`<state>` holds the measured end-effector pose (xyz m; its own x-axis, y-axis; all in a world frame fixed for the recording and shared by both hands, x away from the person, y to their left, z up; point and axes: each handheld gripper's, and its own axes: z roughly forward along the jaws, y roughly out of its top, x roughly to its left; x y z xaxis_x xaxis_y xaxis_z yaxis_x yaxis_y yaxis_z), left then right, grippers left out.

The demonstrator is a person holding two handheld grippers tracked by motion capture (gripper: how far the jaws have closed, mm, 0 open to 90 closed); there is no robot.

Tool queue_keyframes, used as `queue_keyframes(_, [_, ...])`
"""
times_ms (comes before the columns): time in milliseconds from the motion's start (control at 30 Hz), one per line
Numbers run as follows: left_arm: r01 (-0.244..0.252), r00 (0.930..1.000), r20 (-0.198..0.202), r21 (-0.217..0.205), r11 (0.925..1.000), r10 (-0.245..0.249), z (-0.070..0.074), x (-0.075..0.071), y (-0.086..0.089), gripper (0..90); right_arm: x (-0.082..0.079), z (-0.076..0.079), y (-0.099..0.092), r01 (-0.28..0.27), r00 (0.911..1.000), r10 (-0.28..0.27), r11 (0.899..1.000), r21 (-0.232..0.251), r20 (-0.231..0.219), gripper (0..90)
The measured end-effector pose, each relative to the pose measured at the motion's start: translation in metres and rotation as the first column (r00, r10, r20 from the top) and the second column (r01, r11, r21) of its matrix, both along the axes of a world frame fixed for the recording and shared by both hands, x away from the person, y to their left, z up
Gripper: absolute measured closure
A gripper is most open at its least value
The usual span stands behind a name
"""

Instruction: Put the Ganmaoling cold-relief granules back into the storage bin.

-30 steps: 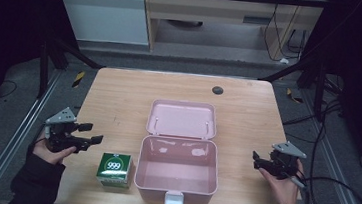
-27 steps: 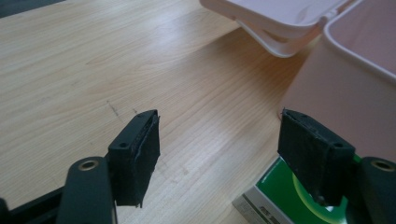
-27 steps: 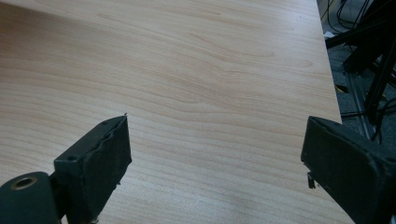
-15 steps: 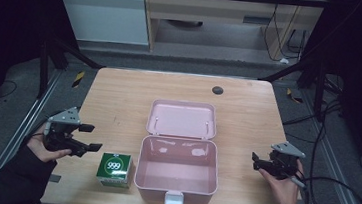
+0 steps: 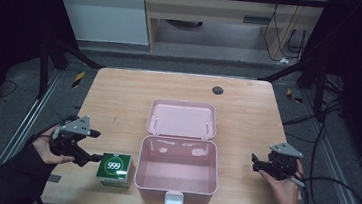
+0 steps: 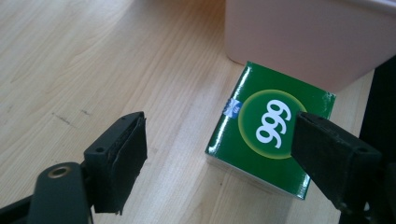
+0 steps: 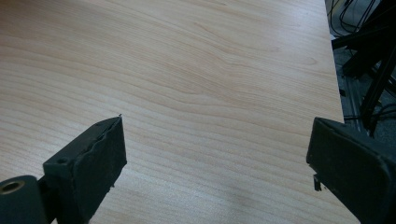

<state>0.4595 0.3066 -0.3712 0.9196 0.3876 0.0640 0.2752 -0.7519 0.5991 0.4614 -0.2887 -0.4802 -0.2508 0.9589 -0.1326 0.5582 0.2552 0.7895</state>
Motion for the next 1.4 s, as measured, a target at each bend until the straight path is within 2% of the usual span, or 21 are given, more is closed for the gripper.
queue_keyframes(233, [0.07, 0.9974, -0.02, 0.065, 0.9954, -0.069, -0.002, -0.001, -0.01, 15.7, 0.0, -0.001, 0.001, -0.011, 0.9999, 0.011, 1.0, -0.012, -0.007, 4.6])
queue_keyframes(333, [0.086, 0.9962, -0.022, 0.076, 0.9934, -0.084, -0.003, -0.002, -0.013, 15.3, 0.001, -0.002, 0.001, -0.013, 0.9999, 0.013, 1.0, -0.014, -0.009, 4.4])
queue_keyframes(367, [0.104, 0.9945, -0.025, 0.091, 0.9904, -0.102, -0.004, -0.003, -0.016, 14.6, 0.001, -0.002, 0.002, -0.014, 0.9999, 0.014, 1.0, -0.018, -0.01, 4.3])
queue_keyframes(433, [0.111, 0.9937, -0.027, 0.095, 0.9892, -0.109, -0.004, -0.004, -0.018, 13.8, 0.0, -0.002, 0.002, -0.014, 0.9999, 0.014, 1.0, -0.018, -0.009, 4.3])
queue_keyframes(533, [0.146, 0.9891, -0.037, 0.124, 0.9816, -0.142, -0.007, -0.007, -0.024, 12.4, 0.001, -0.002, 0.001, -0.018, 0.9998, 0.018, 1.0, -0.022, -0.008, 4.2])
queue_keyframes(800, [0.177, 0.9841, -0.045, 0.156, 0.9718, -0.172, -0.013, -0.009, -0.032, 10.5, 0.001, -0.003, 0.002, -0.02, 0.9997, 0.02, 1.0, -0.022, -0.015, 3.9])
queue_keyframes(833, [0.186, 0.9824, -0.05, 0.165, 0.9686, -0.18, -0.015, -0.009, -0.034, 10.2, 0.001, -0.003, 0.002, -0.02, 0.9997, 0.02, 1.0, -0.021, -0.016, 3.9])
queue_keyframes(867, [0.186, 0.9824, -0.05, 0.165, 0.9686, -0.18, -0.015, -0.009, -0.034, 10.0, 0.001, -0.003, 0.002, -0.023, 0.9996, 0.023, 0.999, -0.026, -0.018, 3.9])
queue_keyframes(900, [0.194, 0.9807, -0.055, 0.178, 0.9646, -0.187, -0.017, -0.009, -0.036, 9.8, 0.001, -0.003, 0.002, -0.025, 0.9995, 0.024, 0.999, -0.026, -0.019, 3.8])
queue_keyframes(1067, [0.202, 0.9792, -0.055, 0.202, 0.9583, -0.195, -0.021, -0.01, -0.039, 7.7, 0.001, -0.004, 0.002, -0.026, 0.9994, 0.025, 0.999, -0.029, -0.026, 3.7])
queue_keyframes(1100, [0.208, 0.9781, -0.054, 0.213, 0.9546, -0.201, -0.023, -0.01, -0.041, 7.4, 0.001, -0.004, 0.002, -0.026, 0.9993, 0.025, 0.999, -0.03, -0.027, 3.6])
queue_keyframes(1200, [0.212, 0.9771, -0.057, 0.218, 0.9525, -0.205, -0.025, -0.01, -0.044, 6.9, 0.001, -0.005, 0.002, -0.028, 0.9993, 0.027, 0.999, -0.033, -0.027, 3.6])
queue_keyframes(1267, [0.226, 0.9742, -0.059, 0.228, 0.9471, -0.218, -0.027, -0.01, -0.047, 6.7, 0.001, -0.005, 0.002, -0.029, 0.9992, 0.028, 0.999, -0.034, -0.029, 3.6])
queue_keyframes(1400, [0.237, 0.9715, -0.062, 0.229, 0.9443, -0.229, -0.029, -0.01, -0.05, 6.3, 0.002, -0.005, 0.002, -0.029, 0.999, 0.028, 0.999, -0.03, -0.034, 3.5])
